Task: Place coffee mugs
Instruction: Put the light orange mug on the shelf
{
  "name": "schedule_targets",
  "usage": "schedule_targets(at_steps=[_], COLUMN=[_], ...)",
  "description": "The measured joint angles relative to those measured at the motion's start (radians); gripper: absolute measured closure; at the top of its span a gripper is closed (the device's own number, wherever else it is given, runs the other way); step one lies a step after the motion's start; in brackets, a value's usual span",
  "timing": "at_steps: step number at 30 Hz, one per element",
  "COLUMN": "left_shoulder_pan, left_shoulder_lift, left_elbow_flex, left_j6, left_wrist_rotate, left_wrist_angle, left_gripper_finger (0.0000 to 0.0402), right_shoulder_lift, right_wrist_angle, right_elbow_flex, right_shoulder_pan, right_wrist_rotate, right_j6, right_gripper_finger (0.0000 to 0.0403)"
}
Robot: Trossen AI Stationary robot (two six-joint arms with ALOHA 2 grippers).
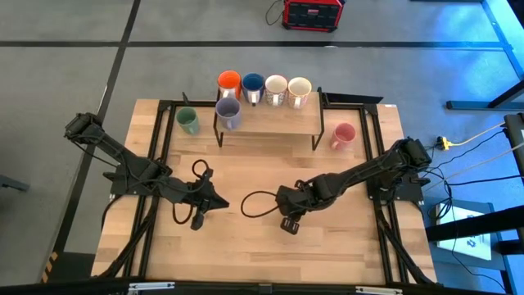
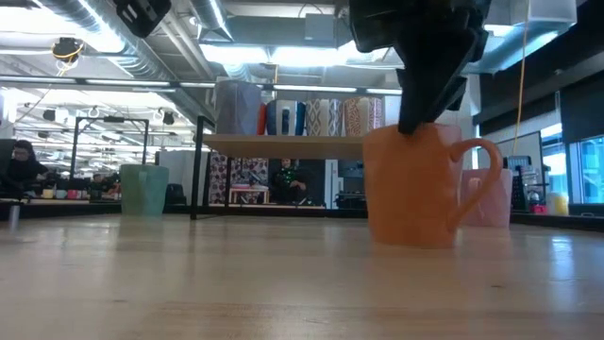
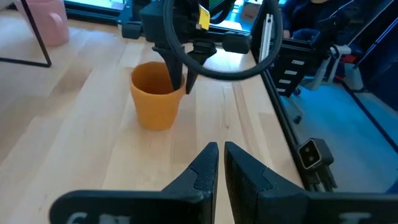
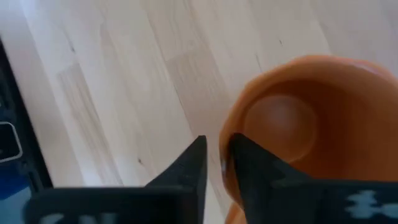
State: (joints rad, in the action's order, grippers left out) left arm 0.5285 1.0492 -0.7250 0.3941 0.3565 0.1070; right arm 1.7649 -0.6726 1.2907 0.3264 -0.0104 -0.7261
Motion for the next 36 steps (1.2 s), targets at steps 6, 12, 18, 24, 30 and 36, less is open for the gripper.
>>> schedule_targets(at_steps=[6,12,18,24,30,36], left_shoulder_pan=[0.0,0.002,0.002,0.002,0.015,-0.016], left_shoulder_lift=[0.0,0.0,0.0,0.0,0.041,0.165], left_elbow_flex=[0.0,0.0,0.0,0.0,0.0,0.0], left_j6=[0.023,0.023,0.023,0.05,0.08,0.071], left_wrist_rotate=[-0.016,-0.034,-0.033,-0.02,-0.015,0.0], left_wrist_angle=[0.019,0.018,0.015,0.0,-0.048,-0.133], left_gripper_finger=[0.0381,0.0381,0.0381,0.0381,0.0381,0.0381], right_shoulder_lift=[0.0,-0.054,-0.162,-0.25,-0.306,-0.323], right_wrist_angle=[0.021,0.025,0.025,0.025,0.009,-0.052], right_elbow_flex=[0.0,0.0,0.001,-0.004,-0.011,-0.039], right_shoulder_pan=[0.0,0.0,0.015,0.101,0.202,0.285], right_wrist_rotate=[-0.005,0.003,-0.008,-0.162,-0.321,-0.444], right_j6=[0.0,0.023,0.056,0.109,0.068,-0.012], right_gripper_finger=[0.0261,0.0212,0.0203,0.0205,0.0205,0.0205])
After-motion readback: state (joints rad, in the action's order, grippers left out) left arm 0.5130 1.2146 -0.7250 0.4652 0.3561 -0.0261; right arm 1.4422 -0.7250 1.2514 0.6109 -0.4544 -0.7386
